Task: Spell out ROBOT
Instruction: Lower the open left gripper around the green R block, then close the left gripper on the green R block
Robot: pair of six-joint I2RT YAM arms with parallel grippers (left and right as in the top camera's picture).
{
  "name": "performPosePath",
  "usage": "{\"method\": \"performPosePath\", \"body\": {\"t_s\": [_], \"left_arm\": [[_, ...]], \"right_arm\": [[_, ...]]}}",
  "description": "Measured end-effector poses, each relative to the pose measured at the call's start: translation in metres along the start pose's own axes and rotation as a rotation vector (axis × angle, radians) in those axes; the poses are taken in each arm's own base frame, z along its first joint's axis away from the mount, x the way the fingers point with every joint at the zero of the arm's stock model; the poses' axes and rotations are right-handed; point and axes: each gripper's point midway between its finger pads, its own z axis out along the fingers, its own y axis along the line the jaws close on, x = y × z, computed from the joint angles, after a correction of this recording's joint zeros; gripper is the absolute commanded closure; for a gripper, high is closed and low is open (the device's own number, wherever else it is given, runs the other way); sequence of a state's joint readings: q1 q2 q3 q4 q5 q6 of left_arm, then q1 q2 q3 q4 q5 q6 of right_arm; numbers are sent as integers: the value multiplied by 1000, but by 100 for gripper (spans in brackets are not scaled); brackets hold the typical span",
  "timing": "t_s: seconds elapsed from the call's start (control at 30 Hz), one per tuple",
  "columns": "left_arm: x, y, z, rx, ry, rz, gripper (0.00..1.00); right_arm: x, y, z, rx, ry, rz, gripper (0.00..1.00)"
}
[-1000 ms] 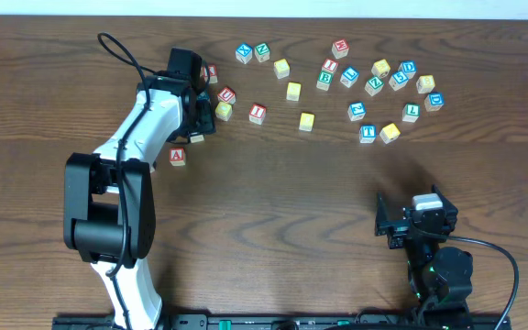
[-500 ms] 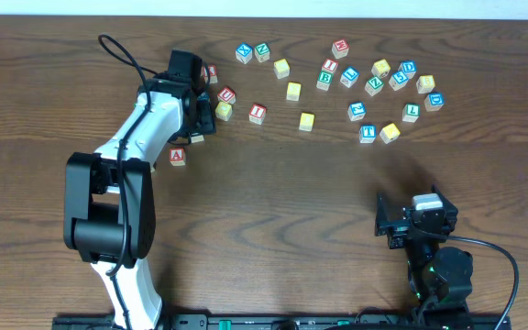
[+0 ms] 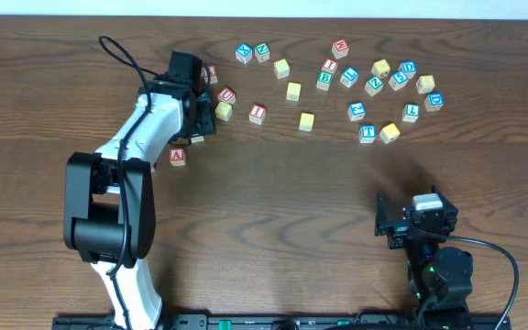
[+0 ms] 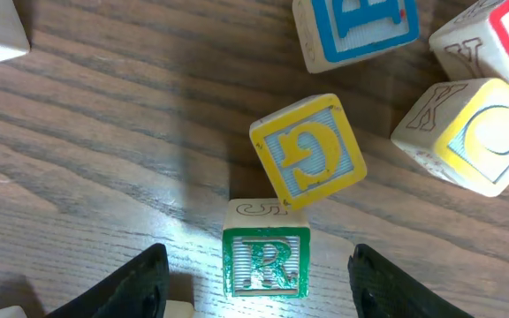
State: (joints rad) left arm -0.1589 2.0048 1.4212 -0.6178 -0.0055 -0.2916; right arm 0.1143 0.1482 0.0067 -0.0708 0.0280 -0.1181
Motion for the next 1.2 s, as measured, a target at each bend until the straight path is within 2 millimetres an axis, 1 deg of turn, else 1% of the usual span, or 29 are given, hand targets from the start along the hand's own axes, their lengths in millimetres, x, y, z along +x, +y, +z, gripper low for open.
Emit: {"method": "performPosePath", "body": {"t_s": [0.2,0.4,0.47,0.9,1.03,1.2], "left_arm": [[1,0,4,-2,5,0,36],[13,3,25,-21,57,4,36],[15,4,29,-23,66,5,36],[13,2,29,-17,55,3,36],[13,2,29,-17,55,5,44],[13,2,29,-17,55,6,45]], "right_arm": [[0,0,0,0,0,0,1],[0,0,0,0,0,0,1],[0,0,0,0,0,0,1],[0,0,0,0,0,0,1],[0,0,0,0,0,0,1],[0,0,0,0,0,0,1]]}}
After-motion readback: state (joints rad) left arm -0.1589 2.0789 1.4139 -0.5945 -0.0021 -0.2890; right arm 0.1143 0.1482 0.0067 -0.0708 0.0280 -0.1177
